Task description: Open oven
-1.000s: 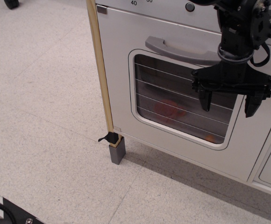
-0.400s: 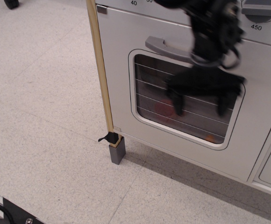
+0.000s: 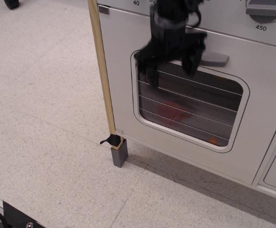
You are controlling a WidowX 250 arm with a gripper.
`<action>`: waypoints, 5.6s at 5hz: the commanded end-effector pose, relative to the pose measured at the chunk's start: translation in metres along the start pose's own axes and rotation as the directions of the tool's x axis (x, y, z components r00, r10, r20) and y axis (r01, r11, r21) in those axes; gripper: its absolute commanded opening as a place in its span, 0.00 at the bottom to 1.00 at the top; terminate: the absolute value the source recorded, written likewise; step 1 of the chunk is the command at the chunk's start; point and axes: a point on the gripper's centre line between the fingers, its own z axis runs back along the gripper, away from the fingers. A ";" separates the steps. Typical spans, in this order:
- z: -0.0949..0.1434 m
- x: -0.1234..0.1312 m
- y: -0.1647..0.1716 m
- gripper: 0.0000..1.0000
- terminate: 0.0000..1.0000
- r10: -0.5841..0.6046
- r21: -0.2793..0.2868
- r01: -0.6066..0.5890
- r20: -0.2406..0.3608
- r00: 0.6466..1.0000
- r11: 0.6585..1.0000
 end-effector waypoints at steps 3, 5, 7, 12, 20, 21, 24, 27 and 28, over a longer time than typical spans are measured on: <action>0.038 0.029 -0.003 1.00 0.00 0.416 -0.174 -0.401 0.054 0.908 0.899; 0.014 0.019 -0.008 1.00 0.00 0.538 -0.164 -0.530 0.004 0.843 0.832; -0.001 0.023 -0.017 1.00 0.00 0.685 -0.169 -0.688 -0.084 0.724 0.706; -0.004 0.031 0.054 1.00 0.00 0.603 -0.156 -0.619 -0.141 0.785 0.770; 0.041 -0.028 -0.049 1.00 0.00 0.425 -0.274 -0.467 -0.200 0.883 0.841; 0.030 -0.032 -0.046 1.00 0.00 0.476 -0.205 -0.508 -0.186 0.859 0.836; 0.021 -0.020 -0.003 1.00 0.00 0.373 -0.156 -0.394 -0.145 0.916 0.906; 0.015 0.024 0.072 1.00 0.00 0.024 -0.064 -0.028 -0.060 0.998 0.998; 0.013 0.038 0.095 1.00 0.00 -0.070 -0.047 0.067 -0.049 0.996 0.997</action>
